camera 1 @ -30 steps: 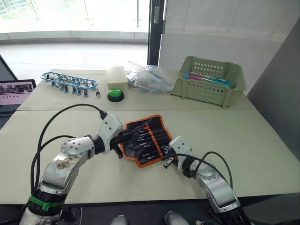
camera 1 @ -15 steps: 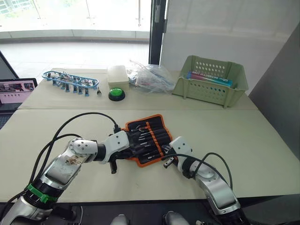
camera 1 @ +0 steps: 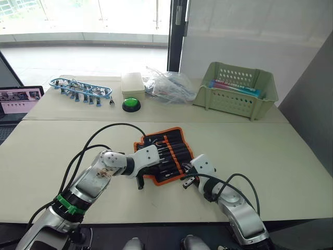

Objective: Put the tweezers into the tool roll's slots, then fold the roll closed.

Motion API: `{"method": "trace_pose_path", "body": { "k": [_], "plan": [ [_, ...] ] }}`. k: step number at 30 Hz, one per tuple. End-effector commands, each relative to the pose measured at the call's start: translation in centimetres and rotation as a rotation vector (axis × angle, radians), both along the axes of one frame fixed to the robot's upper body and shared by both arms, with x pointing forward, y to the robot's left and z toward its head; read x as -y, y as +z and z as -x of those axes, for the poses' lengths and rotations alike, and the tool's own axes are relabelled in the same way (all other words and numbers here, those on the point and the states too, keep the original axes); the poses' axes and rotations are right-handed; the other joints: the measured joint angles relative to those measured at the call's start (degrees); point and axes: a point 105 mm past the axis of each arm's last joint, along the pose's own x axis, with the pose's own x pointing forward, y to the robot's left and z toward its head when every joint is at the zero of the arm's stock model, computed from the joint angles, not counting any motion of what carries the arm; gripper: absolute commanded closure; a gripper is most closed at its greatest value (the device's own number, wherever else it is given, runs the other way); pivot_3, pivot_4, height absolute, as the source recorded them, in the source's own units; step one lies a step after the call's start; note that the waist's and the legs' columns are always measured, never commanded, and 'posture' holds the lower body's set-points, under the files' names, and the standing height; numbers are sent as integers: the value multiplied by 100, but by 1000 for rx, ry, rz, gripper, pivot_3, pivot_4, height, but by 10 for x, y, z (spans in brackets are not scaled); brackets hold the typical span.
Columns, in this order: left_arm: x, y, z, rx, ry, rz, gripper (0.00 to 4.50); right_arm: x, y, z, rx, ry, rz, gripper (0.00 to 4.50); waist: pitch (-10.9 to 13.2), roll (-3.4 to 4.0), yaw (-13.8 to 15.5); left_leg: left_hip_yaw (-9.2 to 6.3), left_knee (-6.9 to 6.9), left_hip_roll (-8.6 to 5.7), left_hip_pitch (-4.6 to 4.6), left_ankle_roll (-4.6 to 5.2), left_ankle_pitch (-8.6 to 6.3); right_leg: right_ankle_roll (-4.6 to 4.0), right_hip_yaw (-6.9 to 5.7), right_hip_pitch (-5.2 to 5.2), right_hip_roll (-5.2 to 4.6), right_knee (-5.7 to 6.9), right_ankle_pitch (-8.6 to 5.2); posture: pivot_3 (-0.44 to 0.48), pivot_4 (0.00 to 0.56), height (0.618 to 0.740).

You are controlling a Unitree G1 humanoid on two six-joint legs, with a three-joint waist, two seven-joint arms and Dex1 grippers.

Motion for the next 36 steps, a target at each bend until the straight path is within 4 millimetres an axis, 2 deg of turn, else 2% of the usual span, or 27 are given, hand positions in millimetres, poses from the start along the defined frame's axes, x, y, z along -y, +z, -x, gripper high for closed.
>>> {"method": "trace_pose_path", "body": {
  "k": [1,5,9,13,17,18,19,23,26,29,34,36],
  "plan": [
    [24,3,-3,39,-57,26,4476,2,-17,5,-74,-14,25,4500,-1,0,19,0,1,-1,0,0,0,0,0,1,0,1,0,0,150,738],
    [41,0,-6,37,-91,52,4476,2,-18,6,-76,-14,24,4500,-2,2,55,-1,4,-1,0,0,0,0,1,1,1,5,1,0,150,738],
    [49,-1,-10,38,-99,60,4476,2,-17,5,-76,-12,24,4500,-2,2,94,-2,11,-2,2,0,0,1,0,5,2,9,1,0,150,738],
    [52,1,-9,31,-106,73,4476,2,-17,6,-76,-12,25,4500,-3,3,106,-3,18,-4,3,1,1,4,1,10,1,10,3,0,150,738],
    [46,8,-11,42,-81,94,4476,2,-17,6,-79,-12,26,4500,-3,3,104,-4,19,-4,2,1,1,5,1,9,1,12,3,0,150,738],
    [44,13,-11,41,-74,110,3739,2,-17,7,-79,-11,26,4500,-3,3,102,-5,19,-4,1,1,1,4,1,8,1,12,3,0,150,738],
    [40,19,-11,44,-69,127,3506,2,-17,7,-80,-10,26,4500,-3,3,97,-5,19,-4,-1,1,1,4,1,6,1,13,3,0,150,738],
    [14,48,2,42,-50,211,2175,4,-17,8,-80,-12,27,4500,-3,5,22,-5,17,-1,-3,1,1,4,2,-2,3,20,3,0,150,738],
    [-13,58,17,18,-19,241,1090,6,-17,8,-80,-12,29,4500,-2,8,-76,-8,10,7,4,1,1,2,2,-1,10,26,3,0,150,738],
    [-49,63,33,-1,43,258,120,6,-14,8,-69,-3,23,4500,-2,8,-98,-6,10,9,11,1,1,2,3,1,11,26,2,0,150,738],
    [-102,63,52,34,187,293,53,2,4,10,3,26,-27,4500,1,12,-70,-3,11,12,16,1,1,-1,3,2,8,24,1,0,150,738],
    [-122,59,65,43,246,316,53,-4,17,15,53,68,-74,4500,2,13,-55,-2,11,13,16,1,1,-3,0,0,3,24,0,0,150,738]
  ]
}}
